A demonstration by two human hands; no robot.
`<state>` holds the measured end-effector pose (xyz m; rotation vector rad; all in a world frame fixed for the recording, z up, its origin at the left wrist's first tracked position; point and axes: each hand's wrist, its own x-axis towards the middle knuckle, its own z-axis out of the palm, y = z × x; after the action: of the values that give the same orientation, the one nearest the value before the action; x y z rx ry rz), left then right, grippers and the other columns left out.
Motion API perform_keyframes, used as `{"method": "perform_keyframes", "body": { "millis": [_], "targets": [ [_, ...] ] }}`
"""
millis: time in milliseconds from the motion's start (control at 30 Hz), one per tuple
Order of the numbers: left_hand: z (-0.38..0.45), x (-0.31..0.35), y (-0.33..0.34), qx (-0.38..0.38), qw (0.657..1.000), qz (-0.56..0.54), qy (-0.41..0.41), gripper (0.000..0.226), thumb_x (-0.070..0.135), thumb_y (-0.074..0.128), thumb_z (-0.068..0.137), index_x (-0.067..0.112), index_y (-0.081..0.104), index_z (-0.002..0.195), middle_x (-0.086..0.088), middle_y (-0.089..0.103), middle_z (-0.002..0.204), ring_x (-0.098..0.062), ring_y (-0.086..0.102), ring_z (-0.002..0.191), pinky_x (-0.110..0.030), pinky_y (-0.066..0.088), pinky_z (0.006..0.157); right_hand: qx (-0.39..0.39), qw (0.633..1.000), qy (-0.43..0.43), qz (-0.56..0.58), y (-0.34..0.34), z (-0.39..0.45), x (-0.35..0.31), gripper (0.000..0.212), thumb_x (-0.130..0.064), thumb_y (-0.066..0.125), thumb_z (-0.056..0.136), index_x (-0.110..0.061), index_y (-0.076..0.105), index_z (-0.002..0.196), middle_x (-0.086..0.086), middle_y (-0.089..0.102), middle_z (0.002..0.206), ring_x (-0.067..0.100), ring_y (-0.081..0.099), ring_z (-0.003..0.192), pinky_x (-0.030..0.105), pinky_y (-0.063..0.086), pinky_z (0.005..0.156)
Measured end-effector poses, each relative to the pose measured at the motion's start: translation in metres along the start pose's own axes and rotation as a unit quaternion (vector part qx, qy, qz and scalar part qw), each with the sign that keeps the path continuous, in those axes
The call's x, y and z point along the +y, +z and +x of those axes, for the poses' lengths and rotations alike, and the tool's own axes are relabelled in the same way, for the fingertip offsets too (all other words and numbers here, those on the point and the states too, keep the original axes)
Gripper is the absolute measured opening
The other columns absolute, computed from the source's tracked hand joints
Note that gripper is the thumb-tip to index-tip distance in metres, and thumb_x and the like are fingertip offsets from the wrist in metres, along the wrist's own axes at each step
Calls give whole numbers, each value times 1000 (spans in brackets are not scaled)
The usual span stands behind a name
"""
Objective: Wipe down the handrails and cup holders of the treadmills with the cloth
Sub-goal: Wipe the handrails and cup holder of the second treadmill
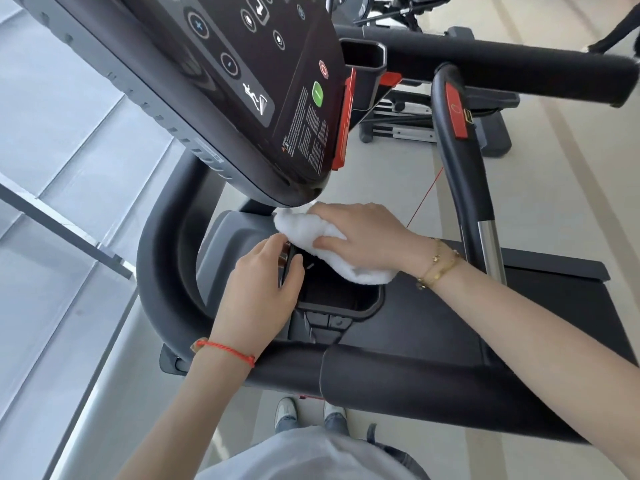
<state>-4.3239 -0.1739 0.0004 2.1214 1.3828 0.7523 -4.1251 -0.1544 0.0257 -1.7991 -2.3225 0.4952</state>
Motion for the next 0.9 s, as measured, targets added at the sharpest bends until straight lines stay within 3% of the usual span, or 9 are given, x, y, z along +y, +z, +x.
{"method": "perform_keyframes", "body": {
  "millis": [67,133,267,400,500,567,667,767,900],
  "targets": [
    [0,-1,1,0,1000,3,-3,18,29,53,94,16,61,104,1,65,90,-18,63,75,-32,50,70,16,1000,-1,-4,3,0,-1,37,-45,47,97,-32,46,131,-8,61,120,21,57,95,34,37,76],
    [0,-1,0,-4,1000,4,-6,28,30,53,94,18,61,118,5,67,100,-13,63,79,-25,47,73,25,999,24,20,5,-11,6,36,-47,47,97,-34,46,131,-12,60,118,18,55,92,33,34,73],
    [-1,1,-2,-6,1000,4,-12,36,31,53,94,24,57,129,11,66,107,-7,62,88,-20,41,78,11,990,89,112,4,-34,27,31,-49,47,94,-39,46,123,-24,53,86,9,54,80,24,38,64],
    [0,1,-2,6,1000,1,-9,29,29,55,94,22,60,121,12,63,99,-9,63,83,-14,38,71,-33,997,28,66,-4,-8,16,28,-46,48,95,-34,48,120,-12,59,86,16,57,80,28,40,65],
    [1,0,-1,5,1000,8,-4,17,29,53,93,13,59,95,3,65,85,-19,63,74,-31,47,72,-35,999,-22,30,-4,10,1,31,-43,50,96,-31,48,124,-13,57,89,16,53,79,32,38,67],
    [1,0,-2,3,1000,10,-3,18,30,52,93,12,58,91,0,64,81,-21,62,72,-40,49,72,-21,999,-24,28,-2,9,1,33,-44,50,95,-32,48,126,-12,58,93,17,53,82,32,36,69],
    [-1,2,-3,3,1000,7,-3,24,29,54,94,20,62,115,6,67,95,-14,63,80,-27,50,77,-4,998,13,67,0,-6,14,32,-49,51,94,-36,49,123,-7,64,97,20,57,87,34,39,72],
    [-1,2,-3,-4,1000,2,-19,34,30,55,94,26,59,128,11,65,105,-8,62,88,-7,37,77,2,989,73,130,3,-27,28,20,-52,50,92,-44,48,111,-15,61,84,13,59,81,29,42,66],
    [-1,3,-3,5,1000,5,-17,33,30,56,94,27,59,126,12,65,103,-7,62,88,-13,38,77,-34,991,66,114,-6,-20,24,21,-51,48,93,-37,48,110,-12,61,83,13,59,80,27,43,65]
  ]
}}
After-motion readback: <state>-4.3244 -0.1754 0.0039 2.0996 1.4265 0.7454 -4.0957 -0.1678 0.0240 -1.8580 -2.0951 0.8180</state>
